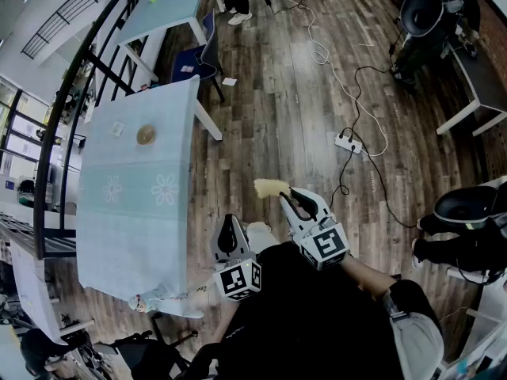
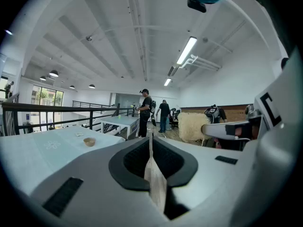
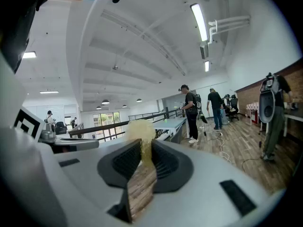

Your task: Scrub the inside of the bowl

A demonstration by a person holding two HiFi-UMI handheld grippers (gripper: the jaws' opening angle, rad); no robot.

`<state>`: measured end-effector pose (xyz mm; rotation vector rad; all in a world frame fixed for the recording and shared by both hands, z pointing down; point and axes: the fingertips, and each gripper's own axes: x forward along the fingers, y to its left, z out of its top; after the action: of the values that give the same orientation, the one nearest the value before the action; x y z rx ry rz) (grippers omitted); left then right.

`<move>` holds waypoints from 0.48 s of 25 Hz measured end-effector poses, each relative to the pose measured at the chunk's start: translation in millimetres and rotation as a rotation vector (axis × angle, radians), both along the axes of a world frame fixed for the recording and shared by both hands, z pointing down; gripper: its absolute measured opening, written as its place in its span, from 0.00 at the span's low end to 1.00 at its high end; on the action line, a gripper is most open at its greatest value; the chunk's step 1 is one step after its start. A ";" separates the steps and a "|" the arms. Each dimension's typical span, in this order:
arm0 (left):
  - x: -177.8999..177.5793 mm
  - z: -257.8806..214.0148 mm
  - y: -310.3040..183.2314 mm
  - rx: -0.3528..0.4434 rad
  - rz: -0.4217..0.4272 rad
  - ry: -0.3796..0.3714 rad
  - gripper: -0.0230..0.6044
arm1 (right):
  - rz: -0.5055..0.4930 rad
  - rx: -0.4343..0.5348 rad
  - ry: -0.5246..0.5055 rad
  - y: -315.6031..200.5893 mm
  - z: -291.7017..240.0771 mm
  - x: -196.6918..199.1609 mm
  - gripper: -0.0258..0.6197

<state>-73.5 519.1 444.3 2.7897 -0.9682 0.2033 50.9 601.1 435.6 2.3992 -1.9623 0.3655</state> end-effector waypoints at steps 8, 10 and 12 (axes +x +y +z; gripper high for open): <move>4.8 -6.9 -9.9 0.034 0.014 -0.014 0.09 | 0.008 0.040 -0.019 -11.3 -7.4 2.0 0.15; 6.5 -6.1 -10.8 0.031 0.010 -0.015 0.09 | 0.004 0.036 -0.019 -12.4 -6.5 3.5 0.15; 7.2 -4.7 -11.9 0.030 0.006 -0.017 0.09 | -0.001 0.030 -0.021 -13.6 -3.9 3.3 0.15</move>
<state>-66.4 507.2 439.6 2.8229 -0.9742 0.2149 54.2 587.5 431.8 2.4220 -1.9921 0.3661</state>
